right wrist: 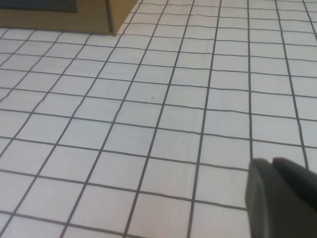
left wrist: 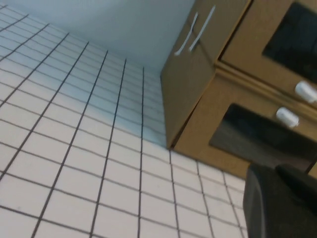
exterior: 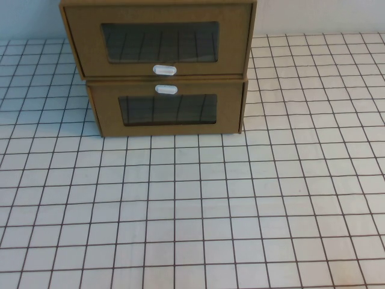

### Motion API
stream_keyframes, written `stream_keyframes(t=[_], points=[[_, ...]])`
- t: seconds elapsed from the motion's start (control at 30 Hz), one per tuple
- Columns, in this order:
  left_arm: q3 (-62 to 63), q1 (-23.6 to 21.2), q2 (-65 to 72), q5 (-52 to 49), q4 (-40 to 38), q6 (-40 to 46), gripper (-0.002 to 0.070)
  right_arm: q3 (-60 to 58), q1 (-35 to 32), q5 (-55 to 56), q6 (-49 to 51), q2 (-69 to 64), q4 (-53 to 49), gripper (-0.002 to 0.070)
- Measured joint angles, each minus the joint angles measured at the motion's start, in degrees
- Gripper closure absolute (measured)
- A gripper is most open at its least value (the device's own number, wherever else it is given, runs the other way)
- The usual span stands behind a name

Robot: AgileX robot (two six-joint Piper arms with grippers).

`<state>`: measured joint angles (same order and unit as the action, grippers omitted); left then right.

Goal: Open the shoe box
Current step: 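Pull the top drawer of the cardboard box fully open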

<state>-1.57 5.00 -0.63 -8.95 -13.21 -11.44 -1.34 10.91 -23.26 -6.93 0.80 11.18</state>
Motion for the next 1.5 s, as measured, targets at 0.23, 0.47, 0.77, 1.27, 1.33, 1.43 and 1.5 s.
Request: stream_keyframes(t=[0.23, 0.47, 0.77, 1.27, 1.33, 1.43, 1.5], points=[[0.0, 0.0, 0.0, 5.1, -2.4, -1.9, 0.0677, 0.0, 0.0, 0.0, 0.0, 0.0, 0.0, 0.0689], [6.6, 0.0, 2.3, -3.3, -2.7, -2.0, 0.0677, 0.0, 0.0, 0.0, 0.0, 0.0, 0.0, 0.0689], [33.6, 0.0, 28.4, -22.5, -7.1, 14.9, 0.0677, 0.0, 0.0, 0.0, 0.0, 0.0, 0.0, 0.0689], [88.7, 0.0, 77.0, -39.8, -27.4, 51.1, 0.0677, 0.0, 0.0, 0.0, 0.0, 0.0, 0.0, 0.0689], [95.8, 0.0, 82.2, -42.3, -27.8, 51.2, 0.0677, 0.0, 0.0, 0.0, 0.0, 0.0, 0.0, 0.0689], [106.1, 0.0, 90.6, -46.3, -28.4, 51.3, 0.0677, 0.0, 0.0, 0.0, 0.0, 0.0, 0.0, 0.0689], [112.1, 0.0, 95.2, -48.1, -29.5, 51.3, 0.0677, 0.0, 0.0, 0.0, 0.0, 0.0, 0.0, 0.0689]])
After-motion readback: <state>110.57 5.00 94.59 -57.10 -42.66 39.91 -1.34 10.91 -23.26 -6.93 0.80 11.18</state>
